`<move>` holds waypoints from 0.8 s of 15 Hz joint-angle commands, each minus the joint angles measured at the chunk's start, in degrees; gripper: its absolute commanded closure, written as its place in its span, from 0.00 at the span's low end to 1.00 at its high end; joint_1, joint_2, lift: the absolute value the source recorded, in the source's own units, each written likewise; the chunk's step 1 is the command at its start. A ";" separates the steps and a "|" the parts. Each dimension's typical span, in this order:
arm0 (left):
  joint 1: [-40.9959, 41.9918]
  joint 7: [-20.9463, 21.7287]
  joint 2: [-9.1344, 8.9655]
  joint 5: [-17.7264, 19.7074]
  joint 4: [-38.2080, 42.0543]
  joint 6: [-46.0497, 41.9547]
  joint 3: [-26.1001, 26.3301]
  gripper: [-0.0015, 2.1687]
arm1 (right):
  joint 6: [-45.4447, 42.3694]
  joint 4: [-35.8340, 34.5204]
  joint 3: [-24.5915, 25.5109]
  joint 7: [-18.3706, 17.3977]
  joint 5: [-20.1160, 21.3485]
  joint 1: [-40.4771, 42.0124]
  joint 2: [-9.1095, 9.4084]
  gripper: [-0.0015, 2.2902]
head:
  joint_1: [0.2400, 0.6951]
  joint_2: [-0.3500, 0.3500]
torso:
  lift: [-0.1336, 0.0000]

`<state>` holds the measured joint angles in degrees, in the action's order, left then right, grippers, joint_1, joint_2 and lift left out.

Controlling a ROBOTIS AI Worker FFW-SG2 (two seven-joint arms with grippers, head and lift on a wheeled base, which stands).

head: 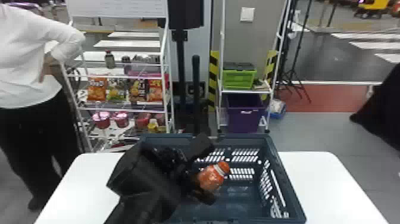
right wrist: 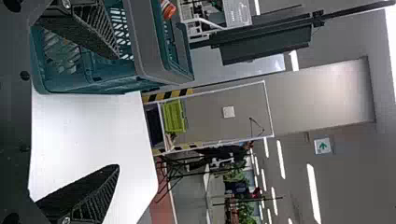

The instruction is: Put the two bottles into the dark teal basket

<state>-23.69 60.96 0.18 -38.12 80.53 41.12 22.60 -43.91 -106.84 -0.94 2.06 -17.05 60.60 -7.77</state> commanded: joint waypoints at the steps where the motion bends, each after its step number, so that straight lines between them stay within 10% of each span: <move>1: 1.28 -0.05 -0.32 0.33 3.84 0.33 -0.80 0.00 | 0.45 -0.56 0.24 0.05 0.00 0.31 -0.05 0.02 | 0.57 0.50 | 1.00; 6: 6.47 -1.46 -0.32 2.35 19.22 2.96 -8.36 0.01 | 0.28 -1.61 0.24 0.76 0.00 0.92 0.21 0.02 | 0.57 0.50 | 1.00; 12: 31.08 -19.30 -0.32 24.15 55.61 5.25 -23.22 0.01 | -0.95 -4.25 0.50 1.55 0.09 2.50 0.30 0.02 | 0.57 0.50 | 1.00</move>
<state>0.85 43.00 0.17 -18.46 128.91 46.51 2.62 -44.61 -110.62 -0.46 3.49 -17.04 62.80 -7.56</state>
